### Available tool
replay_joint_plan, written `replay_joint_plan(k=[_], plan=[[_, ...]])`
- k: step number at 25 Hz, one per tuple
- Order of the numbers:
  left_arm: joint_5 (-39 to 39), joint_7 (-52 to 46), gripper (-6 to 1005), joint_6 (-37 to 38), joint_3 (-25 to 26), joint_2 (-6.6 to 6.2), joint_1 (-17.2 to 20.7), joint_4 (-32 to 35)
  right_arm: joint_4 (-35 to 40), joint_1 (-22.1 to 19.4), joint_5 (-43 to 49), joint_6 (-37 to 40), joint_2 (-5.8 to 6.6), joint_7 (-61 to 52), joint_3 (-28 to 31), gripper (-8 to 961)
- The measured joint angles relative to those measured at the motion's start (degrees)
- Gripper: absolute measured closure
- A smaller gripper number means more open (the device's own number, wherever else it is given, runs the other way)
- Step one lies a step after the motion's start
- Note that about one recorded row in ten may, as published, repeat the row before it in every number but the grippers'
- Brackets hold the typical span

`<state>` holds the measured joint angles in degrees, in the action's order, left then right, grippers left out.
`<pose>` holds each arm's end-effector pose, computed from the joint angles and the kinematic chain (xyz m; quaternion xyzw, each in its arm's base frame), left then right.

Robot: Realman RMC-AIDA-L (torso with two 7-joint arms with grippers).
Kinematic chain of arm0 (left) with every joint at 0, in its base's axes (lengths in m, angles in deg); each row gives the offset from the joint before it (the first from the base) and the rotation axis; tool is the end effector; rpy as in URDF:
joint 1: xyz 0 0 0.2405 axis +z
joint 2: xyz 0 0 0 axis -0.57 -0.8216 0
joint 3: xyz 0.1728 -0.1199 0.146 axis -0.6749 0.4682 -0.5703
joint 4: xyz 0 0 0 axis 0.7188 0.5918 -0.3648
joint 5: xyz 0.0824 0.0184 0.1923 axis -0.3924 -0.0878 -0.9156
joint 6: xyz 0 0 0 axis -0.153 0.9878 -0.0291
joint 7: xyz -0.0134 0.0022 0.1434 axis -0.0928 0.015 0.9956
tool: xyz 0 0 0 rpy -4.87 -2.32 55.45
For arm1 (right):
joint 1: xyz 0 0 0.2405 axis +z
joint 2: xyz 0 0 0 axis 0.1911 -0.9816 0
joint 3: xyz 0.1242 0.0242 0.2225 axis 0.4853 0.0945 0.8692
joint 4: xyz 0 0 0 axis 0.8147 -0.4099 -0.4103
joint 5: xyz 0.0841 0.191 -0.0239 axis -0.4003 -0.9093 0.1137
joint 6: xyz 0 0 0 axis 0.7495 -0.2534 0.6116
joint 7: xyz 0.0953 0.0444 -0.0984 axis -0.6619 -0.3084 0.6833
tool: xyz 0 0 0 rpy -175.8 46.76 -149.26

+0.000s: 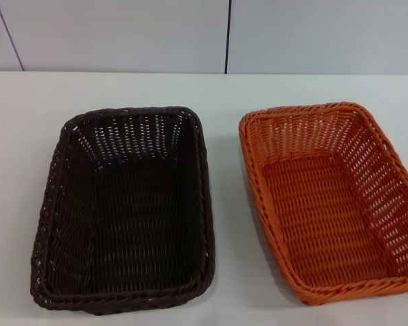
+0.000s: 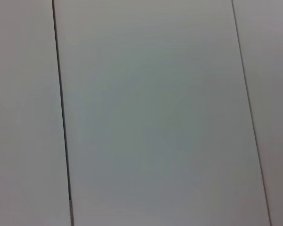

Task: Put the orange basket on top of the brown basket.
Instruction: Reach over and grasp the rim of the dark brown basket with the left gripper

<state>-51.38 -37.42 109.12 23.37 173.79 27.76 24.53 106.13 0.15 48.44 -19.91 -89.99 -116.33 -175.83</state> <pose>-0.3931 0.2267 0.0381 -0.5195 -0.2284 -0.2161 0.7945 0.3720 0.2777 0.0397 -0.4561 0.2947 0.2711 0.7948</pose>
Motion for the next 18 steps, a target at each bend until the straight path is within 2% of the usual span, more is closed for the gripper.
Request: replay_joint_plan(k=[10,12,13,14,15,16,17,18], plan=[[-0.1,0.0,215,0.0,-0.3,0.05,-0.6,0.1,0.3,0.5,0.0,-0.1,0.00,0.0,-0.8,133],[-0.2,-0.2,217,-0.5,-1.7,-0.15,-0.6,-0.7,0.6,0.6,0.0,-0.1,0.03,0.0,-0.8,133],[-1.4,0.2,218,-9.6,-3.9,-4.80,1.5,-11.1,0.8,0.6,0.0,-0.1,0.04,0.0,-0.8,133],[-2.0,1.9,219,-17.0,-3.1,-8.81,3.3,-20.5,1.0,0.6,0.0,-0.1,0.04,0.0,-0.8,133],[-2.0,1.9,220,-17.0,-3.1,-8.81,3.3,-20.5,1.2,0.6,0.0,-0.1,0.05,0.0,-0.8,133],[-2.5,7.1,221,-27.0,-0.2,-13.32,5.9,-33.2,1.7,0.6,0.0,0.0,0.06,0.0,-0.8,133],[-2.5,7.1,222,-27.0,-0.2,-13.32,5.9,-33.2,1.7,0.6,0.0,0.0,0.06,0.0,-0.8,133],[-2.6,11.6,223,-33.7,3.0,-15.15,8.1,-41.1,1.9,0.6,0.0,0.1,0.07,0.0,-0.8,133]])
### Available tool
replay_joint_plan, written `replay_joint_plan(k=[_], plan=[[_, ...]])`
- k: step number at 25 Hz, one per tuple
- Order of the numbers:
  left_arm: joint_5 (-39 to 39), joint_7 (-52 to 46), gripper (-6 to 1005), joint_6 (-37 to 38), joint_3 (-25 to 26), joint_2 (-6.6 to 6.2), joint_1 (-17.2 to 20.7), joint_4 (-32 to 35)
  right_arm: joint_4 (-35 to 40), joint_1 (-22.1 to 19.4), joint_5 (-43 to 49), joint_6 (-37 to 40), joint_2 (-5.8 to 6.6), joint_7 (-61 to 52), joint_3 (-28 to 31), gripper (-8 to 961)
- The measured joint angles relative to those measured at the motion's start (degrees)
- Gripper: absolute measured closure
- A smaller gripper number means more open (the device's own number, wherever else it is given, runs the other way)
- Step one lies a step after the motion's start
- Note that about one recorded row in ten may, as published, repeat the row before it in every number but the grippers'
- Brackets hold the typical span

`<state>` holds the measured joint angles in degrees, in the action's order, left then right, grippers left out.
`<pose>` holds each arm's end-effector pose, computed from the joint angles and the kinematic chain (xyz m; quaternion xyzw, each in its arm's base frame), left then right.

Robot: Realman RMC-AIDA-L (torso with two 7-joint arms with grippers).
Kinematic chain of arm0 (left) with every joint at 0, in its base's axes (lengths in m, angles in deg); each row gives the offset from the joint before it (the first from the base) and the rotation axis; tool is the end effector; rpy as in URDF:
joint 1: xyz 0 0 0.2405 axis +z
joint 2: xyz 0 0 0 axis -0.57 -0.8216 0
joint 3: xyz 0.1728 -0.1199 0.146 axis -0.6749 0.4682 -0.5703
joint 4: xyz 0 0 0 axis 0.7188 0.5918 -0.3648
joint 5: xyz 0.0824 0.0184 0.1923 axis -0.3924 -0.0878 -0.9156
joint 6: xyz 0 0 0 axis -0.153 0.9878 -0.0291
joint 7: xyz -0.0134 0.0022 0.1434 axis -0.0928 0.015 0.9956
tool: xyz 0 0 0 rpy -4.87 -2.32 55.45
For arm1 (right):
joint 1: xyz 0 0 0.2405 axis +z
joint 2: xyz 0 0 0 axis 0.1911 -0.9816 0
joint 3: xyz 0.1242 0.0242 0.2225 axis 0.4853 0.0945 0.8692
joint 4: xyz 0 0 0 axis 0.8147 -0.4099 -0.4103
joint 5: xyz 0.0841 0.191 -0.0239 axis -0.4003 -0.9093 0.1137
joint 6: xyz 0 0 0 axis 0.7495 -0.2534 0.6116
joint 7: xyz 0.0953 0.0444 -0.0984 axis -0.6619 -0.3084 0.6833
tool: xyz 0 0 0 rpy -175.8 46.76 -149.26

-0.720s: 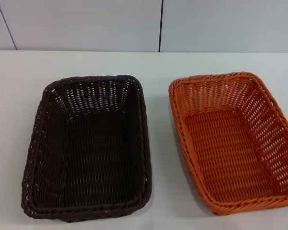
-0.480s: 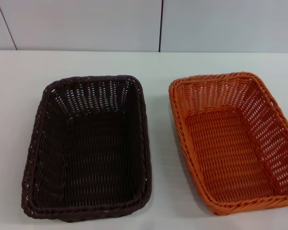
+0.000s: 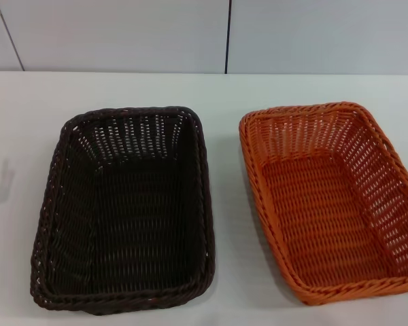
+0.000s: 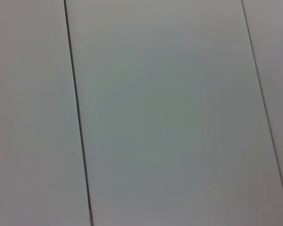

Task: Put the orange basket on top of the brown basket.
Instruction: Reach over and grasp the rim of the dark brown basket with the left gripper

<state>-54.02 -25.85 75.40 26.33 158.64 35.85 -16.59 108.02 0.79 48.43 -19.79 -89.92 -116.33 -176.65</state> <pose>-0.3528 0.2784 0.0569 -0.6215 -0.3003 -0.2259 0.6874 0.3604 0.2865 0.0371 -0.4612 0.2919 0.2909 0.7858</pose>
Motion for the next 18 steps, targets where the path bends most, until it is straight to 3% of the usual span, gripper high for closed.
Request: replay_joint_plan(k=[1,2,3,4,5,7,8,9,10,12,13,18], plan=[[0.0,3.8,224,-5.9,3.4,-0.67,2.1,-6.2,0.2,0.0,0.0,0.2,0.00,0.0,0.0,133],[0.0,3.8,225,-5.9,3.4,-0.67,2.1,-6.2,0.4,0.0,0.0,0.3,0.01,0.0,0.0,133],[0.0,7.2,226,-12.3,7.4,-0.84,4.1,-12.1,0.6,0.2,0.0,0.5,0.00,0.0,0.0,133],[0.0,14.0,227,-30.2,18.6,1.39,8.3,-24.1,0.6,0.2,0.0,0.5,0.00,0.0,0.0,133],[-0.2,17.3,228,-43.5,26.5,4.32,10.0,-30.4,0.8,0.2,0.0,0.5,-0.01,0.0,0.0,133],[-0.2,17.3,230,-43.5,26.5,4.32,10.0,-30.4,1.3,0.2,0.0,0.6,-0.04,0.0,-0.3,133],[-0.4,19.2,231,-52.9,32.2,7.04,10.8,-33.9,1.7,0.3,0.0,0.6,-0.08,0.0,-0.9,134],[-3.1,22.3,234,-73.5,44.2,13.37,10.6,-39.5,1.7,0.3,0.0,0.6,-0.08,0.0,-0.9,134],[-5.8,21.2,237,-86.2,49.9,15.05,10.0,-42.3,2.1,0.3,0.0,0.7,-0.08,0.0,-1.4,134],[-7.6,18.6,243,-91.7,51.1,14.74,9.8,-43.5,2.5,0.6,0.0,0.9,-0.09,0.0,-2.1,134],[-12.1,14.1,245,-98.0,50.8,14.66,9.2,-45.7,2.5,0.6,0.0,1.1,-0.09,0.0,-2.2,134],[-21.8,6.5,260,-105.8,48.8,14.90,6.7,-47.7,2.9,1.1,0.0,1.5,-0.08,0.0,-3.2,134]])
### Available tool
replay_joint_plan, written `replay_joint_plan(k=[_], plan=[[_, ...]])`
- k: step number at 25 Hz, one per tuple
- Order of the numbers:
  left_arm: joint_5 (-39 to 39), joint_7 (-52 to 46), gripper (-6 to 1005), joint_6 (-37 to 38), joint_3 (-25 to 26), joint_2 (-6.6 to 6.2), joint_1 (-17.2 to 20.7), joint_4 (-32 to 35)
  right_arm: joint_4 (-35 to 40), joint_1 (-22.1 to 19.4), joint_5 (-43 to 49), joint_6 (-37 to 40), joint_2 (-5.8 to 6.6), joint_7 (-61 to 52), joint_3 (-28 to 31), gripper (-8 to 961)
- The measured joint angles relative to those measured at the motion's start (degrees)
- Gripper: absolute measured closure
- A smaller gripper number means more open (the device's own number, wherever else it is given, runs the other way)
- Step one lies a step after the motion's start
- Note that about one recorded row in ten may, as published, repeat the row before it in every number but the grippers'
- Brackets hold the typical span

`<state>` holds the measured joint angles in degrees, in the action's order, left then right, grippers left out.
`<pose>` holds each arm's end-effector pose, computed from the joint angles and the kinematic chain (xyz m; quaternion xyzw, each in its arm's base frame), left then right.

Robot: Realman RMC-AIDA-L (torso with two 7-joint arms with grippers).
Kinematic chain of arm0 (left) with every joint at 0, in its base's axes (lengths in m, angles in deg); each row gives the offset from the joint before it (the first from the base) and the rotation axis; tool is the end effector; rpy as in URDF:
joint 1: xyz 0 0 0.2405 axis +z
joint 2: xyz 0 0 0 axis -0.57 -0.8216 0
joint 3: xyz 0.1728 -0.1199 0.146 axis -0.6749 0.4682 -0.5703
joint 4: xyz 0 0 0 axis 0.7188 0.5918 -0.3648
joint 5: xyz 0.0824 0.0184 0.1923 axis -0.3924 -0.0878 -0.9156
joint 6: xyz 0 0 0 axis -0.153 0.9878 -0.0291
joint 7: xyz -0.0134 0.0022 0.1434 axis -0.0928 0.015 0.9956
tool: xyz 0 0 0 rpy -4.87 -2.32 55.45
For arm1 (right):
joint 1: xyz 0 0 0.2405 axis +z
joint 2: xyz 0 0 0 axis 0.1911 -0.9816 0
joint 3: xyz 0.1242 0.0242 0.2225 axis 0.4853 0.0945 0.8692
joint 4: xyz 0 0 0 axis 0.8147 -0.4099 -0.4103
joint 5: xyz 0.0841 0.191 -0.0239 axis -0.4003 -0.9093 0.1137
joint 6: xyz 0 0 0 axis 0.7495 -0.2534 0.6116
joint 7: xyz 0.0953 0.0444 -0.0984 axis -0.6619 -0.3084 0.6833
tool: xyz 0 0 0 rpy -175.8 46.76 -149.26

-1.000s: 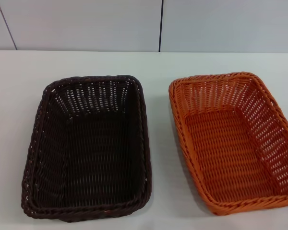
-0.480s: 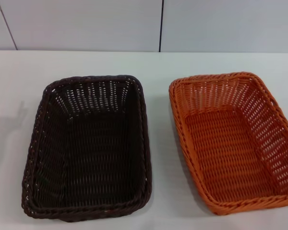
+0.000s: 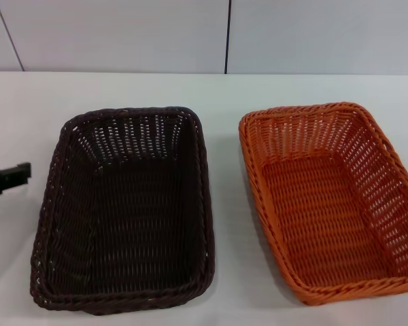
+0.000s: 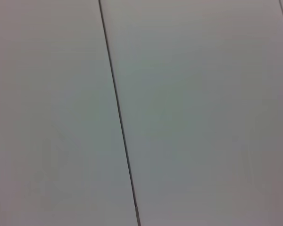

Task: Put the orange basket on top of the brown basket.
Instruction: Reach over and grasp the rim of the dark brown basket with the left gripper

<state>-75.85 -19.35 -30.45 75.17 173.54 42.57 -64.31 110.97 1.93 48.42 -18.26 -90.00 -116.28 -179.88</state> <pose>-0.2614 0.2755 0.0945 -0.7816 -0.4398 -0.0562 0.4389 0.3383 0.3003 0.0226 -0.4891 0.2944 0.3186 0.7567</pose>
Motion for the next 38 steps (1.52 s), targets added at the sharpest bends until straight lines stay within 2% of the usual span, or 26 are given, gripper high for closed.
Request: replay_joint_plan(k=[12,20,25,37,38], plan=[[-1.2,-2.1,295,-0.5,-4.0,0.01,-2.7,1.1,0.1,0.8,-0.1,0.5,0.08,0.1,-0.5,134],[-1.6,-1.8,318,0.2,-4.1,-0.19,-7.7,10.8,0.1,0.8,0.0,0.6,0.11,0.2,-0.5,134],[-3.4,-2.1,332,0.0,-4.3,-0.20,-9.5,13.3,0.0,0.8,0.3,0.6,0.11,0.2,-0.6,134],[-5.1,-1.2,367,-3.5,-4.4,-0.34,-10.7,12.7,0.1,1.0,0.5,0.6,0.27,0.4,-0.7,134],[-5.1,-1.2,400,-3.5,-4.4,-0.34,-10.7,12.7,0.1,1.1,0.5,0.6,0.27,0.4,-0.7,134]])
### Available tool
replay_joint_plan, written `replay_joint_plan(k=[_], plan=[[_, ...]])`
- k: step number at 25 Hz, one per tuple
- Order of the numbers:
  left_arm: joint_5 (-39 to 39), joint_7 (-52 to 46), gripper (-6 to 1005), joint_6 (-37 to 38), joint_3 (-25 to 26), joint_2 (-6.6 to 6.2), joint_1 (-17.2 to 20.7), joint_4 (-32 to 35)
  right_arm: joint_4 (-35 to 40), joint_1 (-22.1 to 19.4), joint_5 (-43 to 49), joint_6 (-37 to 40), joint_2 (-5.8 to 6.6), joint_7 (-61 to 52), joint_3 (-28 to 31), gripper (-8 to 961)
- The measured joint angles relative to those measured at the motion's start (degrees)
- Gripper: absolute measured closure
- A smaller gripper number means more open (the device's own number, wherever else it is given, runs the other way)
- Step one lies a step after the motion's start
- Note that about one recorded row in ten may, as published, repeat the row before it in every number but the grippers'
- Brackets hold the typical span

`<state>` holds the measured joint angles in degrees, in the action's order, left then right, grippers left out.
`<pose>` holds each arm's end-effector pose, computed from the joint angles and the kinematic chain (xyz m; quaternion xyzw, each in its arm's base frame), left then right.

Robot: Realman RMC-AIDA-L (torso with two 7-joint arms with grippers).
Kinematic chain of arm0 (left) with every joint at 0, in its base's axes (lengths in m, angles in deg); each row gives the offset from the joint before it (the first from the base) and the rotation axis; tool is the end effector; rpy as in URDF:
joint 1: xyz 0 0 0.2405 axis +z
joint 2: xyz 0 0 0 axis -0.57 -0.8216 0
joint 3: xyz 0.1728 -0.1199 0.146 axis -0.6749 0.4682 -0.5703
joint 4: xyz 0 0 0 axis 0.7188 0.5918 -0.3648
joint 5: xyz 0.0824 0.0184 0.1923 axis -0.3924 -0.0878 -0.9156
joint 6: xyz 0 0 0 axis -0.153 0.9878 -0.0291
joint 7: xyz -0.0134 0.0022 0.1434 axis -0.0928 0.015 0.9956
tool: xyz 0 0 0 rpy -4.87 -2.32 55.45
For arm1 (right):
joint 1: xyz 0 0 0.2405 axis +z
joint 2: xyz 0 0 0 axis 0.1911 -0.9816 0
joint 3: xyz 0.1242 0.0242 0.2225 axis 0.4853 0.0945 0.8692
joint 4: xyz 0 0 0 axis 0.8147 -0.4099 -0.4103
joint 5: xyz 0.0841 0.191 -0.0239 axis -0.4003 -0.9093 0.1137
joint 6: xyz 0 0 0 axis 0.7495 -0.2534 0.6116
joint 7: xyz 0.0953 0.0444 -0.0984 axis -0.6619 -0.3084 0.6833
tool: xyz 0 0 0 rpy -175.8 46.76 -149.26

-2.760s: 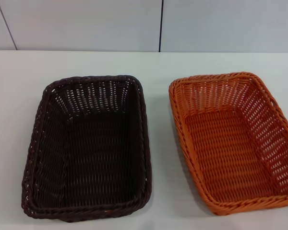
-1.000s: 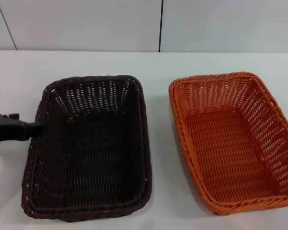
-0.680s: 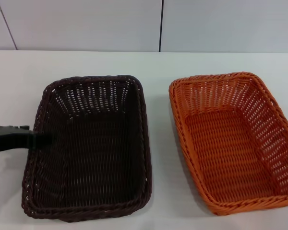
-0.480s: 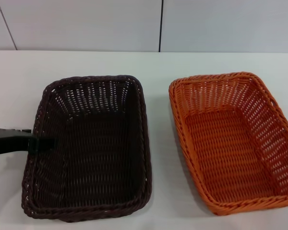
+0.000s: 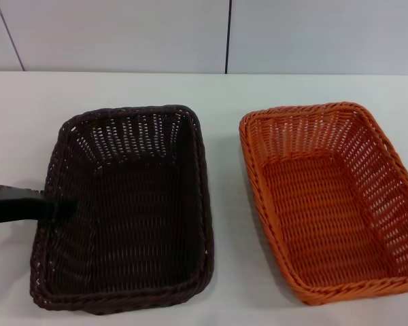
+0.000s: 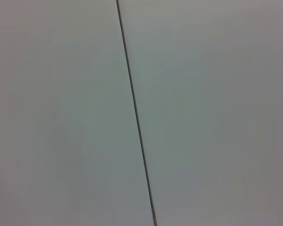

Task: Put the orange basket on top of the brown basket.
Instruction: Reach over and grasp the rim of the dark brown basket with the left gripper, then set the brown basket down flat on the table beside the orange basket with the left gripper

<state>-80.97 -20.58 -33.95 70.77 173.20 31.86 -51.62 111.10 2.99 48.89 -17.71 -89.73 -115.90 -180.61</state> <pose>-0.2653 0.3028 0.0425 -0.8189 -0.4469 0.0101 0.3601 0.3314 0.3074 0.0204 -0.5034 0.2863 0.3216 0.7491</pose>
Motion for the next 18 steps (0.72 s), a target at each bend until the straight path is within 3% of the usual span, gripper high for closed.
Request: replay_joint_plan(k=[4,11,17,18], plan=[[-0.2,1.4,533,-0.2,0.3,0.03,-0.3,0.0,0.0,0.1,0.0,0.0,0.02,0.0,0.0,135],[2.0,16.7,741,-9.6,8.4,-0.03,-5.4,0.0,0.0,0.2,0.0,-0.5,0.01,0.0,0.0,135],[11.6,34.5,749,-21.2,19.9,-0.05,-11.8,2.4,0.8,-0.3,0.1,-1.1,-0.05,0.0,-0.4,135],[11.6,34.5,753,-21.2,19.9,-0.05,-11.8,2.4,0.8,-0.4,0.1,-1.4,-0.10,0.0,-0.6,135]])
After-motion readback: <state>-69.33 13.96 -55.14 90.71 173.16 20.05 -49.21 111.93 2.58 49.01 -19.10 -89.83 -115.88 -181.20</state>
